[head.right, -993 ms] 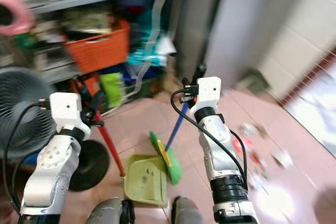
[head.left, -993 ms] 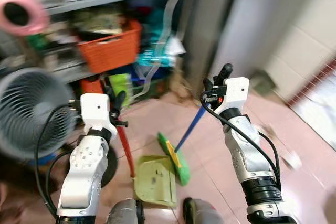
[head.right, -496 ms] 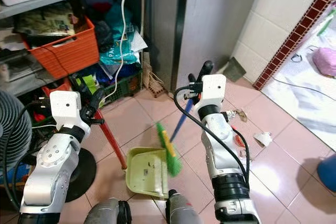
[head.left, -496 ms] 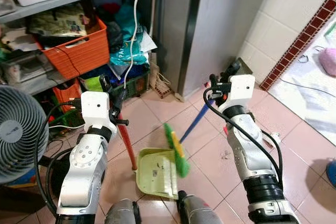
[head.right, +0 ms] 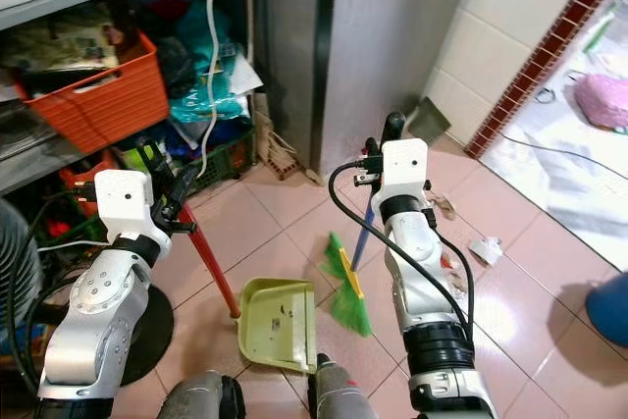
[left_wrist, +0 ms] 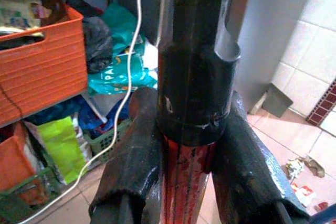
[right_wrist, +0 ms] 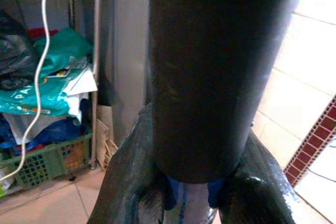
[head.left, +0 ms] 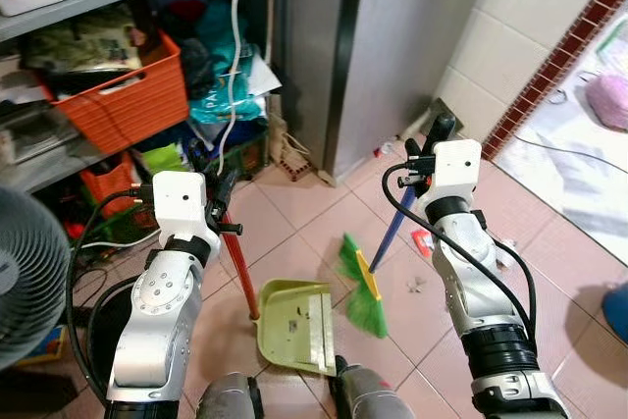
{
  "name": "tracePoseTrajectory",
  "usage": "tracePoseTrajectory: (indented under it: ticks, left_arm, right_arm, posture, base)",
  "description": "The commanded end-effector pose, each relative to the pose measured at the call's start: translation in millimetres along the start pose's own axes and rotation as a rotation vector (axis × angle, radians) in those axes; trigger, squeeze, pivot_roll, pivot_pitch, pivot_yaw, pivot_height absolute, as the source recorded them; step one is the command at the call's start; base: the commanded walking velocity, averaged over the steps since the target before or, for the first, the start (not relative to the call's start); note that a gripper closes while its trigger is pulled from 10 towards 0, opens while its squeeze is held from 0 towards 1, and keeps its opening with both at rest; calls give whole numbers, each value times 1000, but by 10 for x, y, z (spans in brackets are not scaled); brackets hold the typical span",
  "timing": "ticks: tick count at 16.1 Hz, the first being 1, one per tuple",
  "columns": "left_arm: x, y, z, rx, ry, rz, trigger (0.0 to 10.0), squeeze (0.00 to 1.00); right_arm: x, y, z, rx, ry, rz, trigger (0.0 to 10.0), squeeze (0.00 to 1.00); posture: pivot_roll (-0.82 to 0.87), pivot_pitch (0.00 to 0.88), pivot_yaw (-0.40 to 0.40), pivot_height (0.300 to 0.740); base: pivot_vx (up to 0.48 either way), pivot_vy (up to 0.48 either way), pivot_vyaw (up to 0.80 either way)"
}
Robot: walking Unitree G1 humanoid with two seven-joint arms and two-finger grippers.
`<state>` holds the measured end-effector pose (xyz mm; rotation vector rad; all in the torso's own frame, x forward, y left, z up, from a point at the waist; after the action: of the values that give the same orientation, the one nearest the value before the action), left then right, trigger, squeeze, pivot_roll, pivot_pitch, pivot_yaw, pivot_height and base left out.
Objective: Sweep floor
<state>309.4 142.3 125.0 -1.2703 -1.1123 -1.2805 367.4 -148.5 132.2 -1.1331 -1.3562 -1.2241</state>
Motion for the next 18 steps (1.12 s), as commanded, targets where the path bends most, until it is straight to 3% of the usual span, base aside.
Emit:
tracePoseTrajectory:
  ticks: [1,6,8,12,18]
  left_arm:
    - [145,4,-23,-15,6,-60,10000,0]
    - [149,5,-42,-25,7,-63,10000,0]
    - [150,5,-61,-32,4,-64,10000,0]
    - [143,0,-69,-35,2,-63,10000,0]
    - [144,-5,-80,-41,4,-64,10000,0]
  right_arm:
    - [20,18,-13,-9,-28,-11,10000,0]
    - [228,50,-102,-55,-108,-100,10000,0]
    - [399,103,-70,-38,-131,-162,10000,0]
    - [641,165,-110,-65,-256,-250,10000,0]
    - [517,192,-277,-132,-364,-198,10000,0]
  posture:
    - [13,112,-1,740]
    - [12,110,0,740]
    - [12,110,0,740]
    - [12,108,-4,740]
    - [17,104,-7,740]
  base:
    - [0,0,-800]
    - [0,0,-800]
    - [0,0,-800]
    - [127,0,-800]
    - [293,0,-800]
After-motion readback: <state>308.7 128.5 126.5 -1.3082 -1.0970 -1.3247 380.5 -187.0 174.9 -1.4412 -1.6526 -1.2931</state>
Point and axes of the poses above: a point about 5 cm out from each wrist's last joint towards the gripper, its own y axis pointing out of the wrist towards the gripper, its own x axis along the axis of the wrist's last joint, z = x × y, the point moved 5 cm from there along y, pointing out of the wrist towards the gripper, and after that the axes turned 4 degrees about y, right-handed, at the moved point
